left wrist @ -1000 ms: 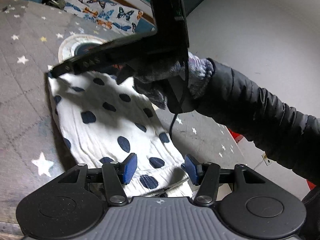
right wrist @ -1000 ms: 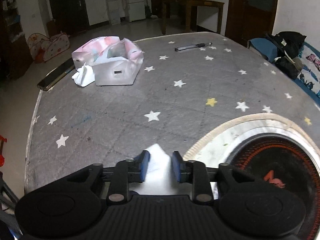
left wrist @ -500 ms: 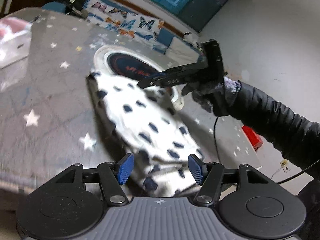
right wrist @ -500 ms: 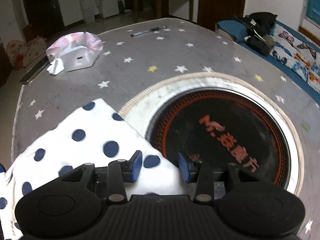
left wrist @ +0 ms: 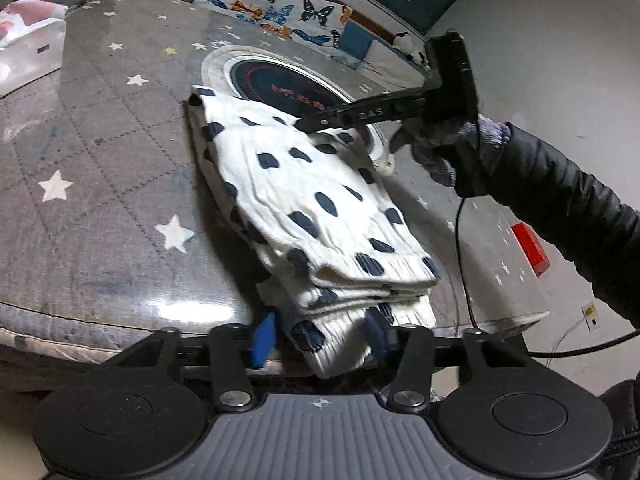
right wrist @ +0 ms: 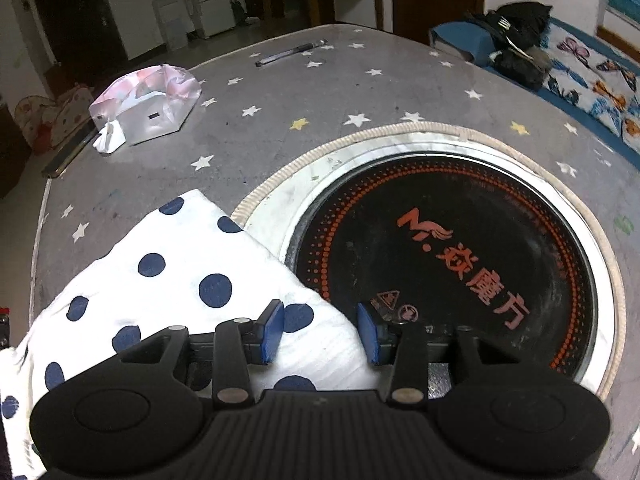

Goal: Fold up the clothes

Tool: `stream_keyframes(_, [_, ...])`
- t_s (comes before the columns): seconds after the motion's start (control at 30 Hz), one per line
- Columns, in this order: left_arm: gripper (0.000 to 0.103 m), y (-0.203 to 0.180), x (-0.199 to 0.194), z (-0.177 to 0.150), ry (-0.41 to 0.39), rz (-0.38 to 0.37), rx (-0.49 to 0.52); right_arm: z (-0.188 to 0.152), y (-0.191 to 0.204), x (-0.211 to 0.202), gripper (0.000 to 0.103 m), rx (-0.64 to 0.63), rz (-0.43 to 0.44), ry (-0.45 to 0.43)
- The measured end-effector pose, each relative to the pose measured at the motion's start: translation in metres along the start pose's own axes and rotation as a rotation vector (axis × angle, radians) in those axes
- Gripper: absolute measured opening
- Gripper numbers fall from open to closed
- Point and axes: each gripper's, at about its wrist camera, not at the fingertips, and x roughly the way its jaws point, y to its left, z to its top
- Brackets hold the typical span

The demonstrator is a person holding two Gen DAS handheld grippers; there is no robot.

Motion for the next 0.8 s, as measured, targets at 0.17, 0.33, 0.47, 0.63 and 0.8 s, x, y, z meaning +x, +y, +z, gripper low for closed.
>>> stream_keyframes(0.17, [0.035,0.005,0.001,0.008,-0.018,0.011,0.008,-0.006,0.003,-0.007,0.011,-0.008,-0.024,0.005])
stream_keyframes(0.33, [0.031,0.011,0.009,0.027,-0.044,0.046,0.033,-0.022,-0.003,-0.023,0.007,0.025,-0.117,-0.007])
stream_keyframes(0.47, [0.030,0.017,0.025,0.053,-0.056,0.079,0.058,-0.041,-0.017,-0.040,0.007,0.091,-0.201,-0.014])
stream_keyframes(0.63, [0.028,0.022,0.059,0.094,-0.040,0.101,0.094,-0.071,-0.036,-0.063,0.007,0.190,-0.300,-0.026])
stream_keyframes(0.8, [0.028,0.019,0.092,0.133,-0.031,0.085,0.156,-0.101,-0.048,-0.083,0.007,0.281,-0.398,-0.044])
